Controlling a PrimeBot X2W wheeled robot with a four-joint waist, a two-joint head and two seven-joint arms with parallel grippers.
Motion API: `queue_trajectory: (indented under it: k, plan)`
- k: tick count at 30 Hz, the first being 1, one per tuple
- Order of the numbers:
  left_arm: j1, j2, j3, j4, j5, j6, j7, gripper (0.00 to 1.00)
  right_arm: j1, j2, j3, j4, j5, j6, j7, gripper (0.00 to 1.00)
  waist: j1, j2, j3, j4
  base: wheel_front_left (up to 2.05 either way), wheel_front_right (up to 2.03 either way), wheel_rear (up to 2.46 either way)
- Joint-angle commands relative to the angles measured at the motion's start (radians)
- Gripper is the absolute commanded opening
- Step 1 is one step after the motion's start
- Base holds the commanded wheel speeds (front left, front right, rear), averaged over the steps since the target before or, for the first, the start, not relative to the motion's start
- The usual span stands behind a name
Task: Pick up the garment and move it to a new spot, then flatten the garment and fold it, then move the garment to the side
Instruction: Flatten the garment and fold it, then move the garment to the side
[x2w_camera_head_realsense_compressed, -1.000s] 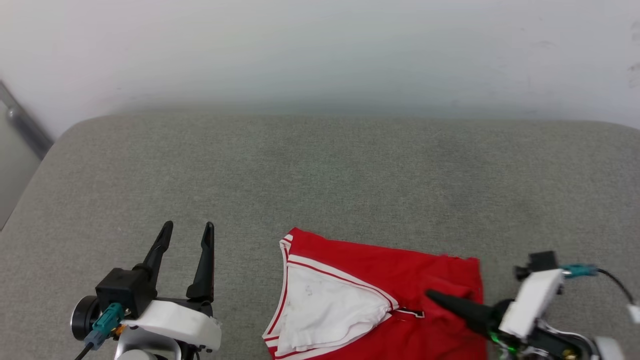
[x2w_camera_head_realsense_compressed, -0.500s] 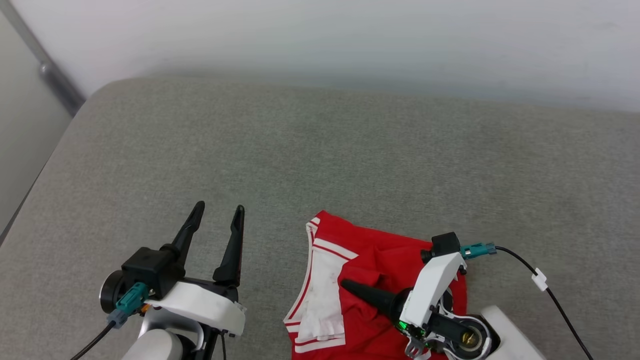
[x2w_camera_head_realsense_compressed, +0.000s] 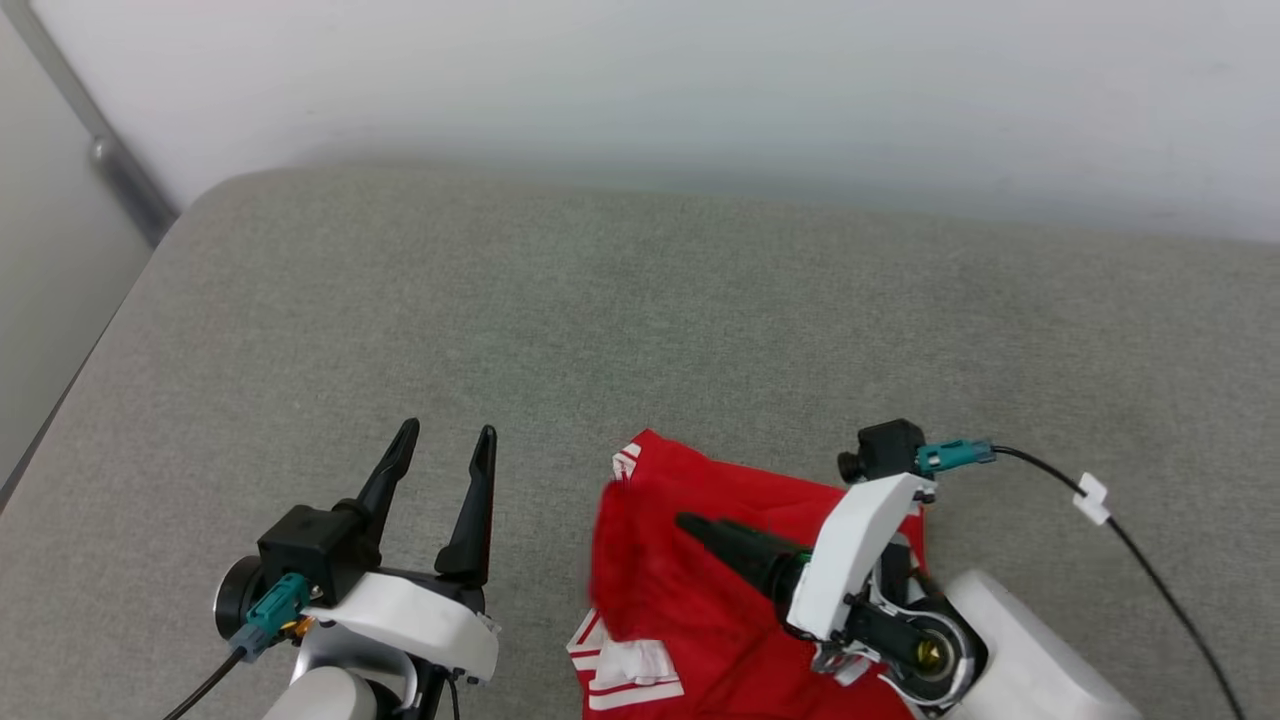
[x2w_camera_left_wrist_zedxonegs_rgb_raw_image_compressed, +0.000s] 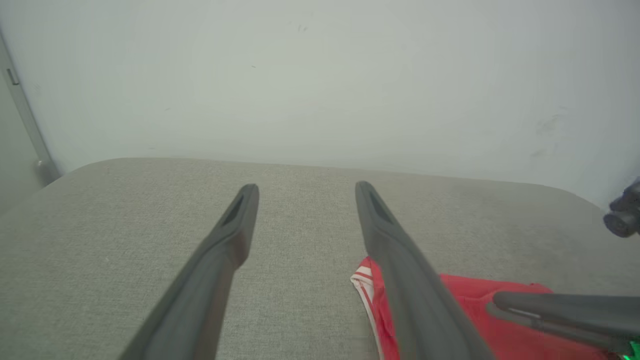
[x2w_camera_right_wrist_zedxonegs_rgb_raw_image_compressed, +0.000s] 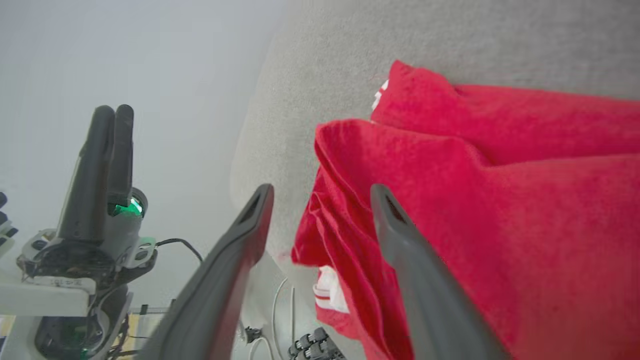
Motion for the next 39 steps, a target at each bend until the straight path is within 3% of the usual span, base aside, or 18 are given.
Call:
queue_trajectory:
  k: [1, 7, 14, 19, 24, 31, 39]
  plan:
    - [0.012, -0.003, -0.001, 0.004, -0.002, -0.001, -0.004, 1.00, -0.012, -0.032, 0.018, -0.020, -0.044, 0.000, -0.023, 1.00, -0.0001, 0.0000, -0.016, -0.013, 0.00, 0.00, 0.00]
    - [0.041, 0.008, 0.006, 0.004, -0.004, 0.016, -0.006, 1.00, 0.006, -0.150, 0.016, -0.050, -0.301, 0.000, -0.183, 1.00, -0.0001, 0.0000, -0.056, -0.049, 0.00, 0.00, 0.00]
    - [0.074, 0.031, 0.034, -0.015, 0.017, 0.064, -0.008, 1.00, 0.094, -0.227, -0.229, -0.054, -0.642, 0.000, -0.345, 1.00, -0.0001, 0.0000, -0.072, -0.102, 0.00, 0.00, 0.00]
    - [0.098, 0.047, 0.062, -0.021, 0.017, 0.088, -0.010, 1.00, 0.204, -0.174, -0.450, -0.190, -0.867, 0.000, -0.424, 1.00, -0.0001, 0.0000, -0.081, -0.131, 0.00, 0.00, 0.00]
    - [0.117, 0.053, 0.078, -0.022, 0.021, 0.100, -0.012, 1.00, 0.348, -0.103, -0.560, -0.399, -0.987, -0.001, -0.436, 1.00, -0.0001, 0.0000, -0.086, -0.143, 0.00, 0.00, 0.00]
    - [0.135, 0.056, 0.080, -0.016, 0.026, 0.104, -0.014, 1.00, 0.491, -0.020, -0.591, -0.577, -1.043, -0.001, -0.380, 1.00, -0.0001, 0.0000, -0.088, -0.153, 0.00, 0.00, 0.00]
    - [0.145, 0.051, 0.086, -0.013, 0.018, 0.108, -0.015, 1.00, 0.512, 0.007, -0.583, -0.633, -1.062, -0.001, -0.352, 1.00, -0.0001, 0.0000, -0.085, -0.166, 0.00, 0.00, 0.00]
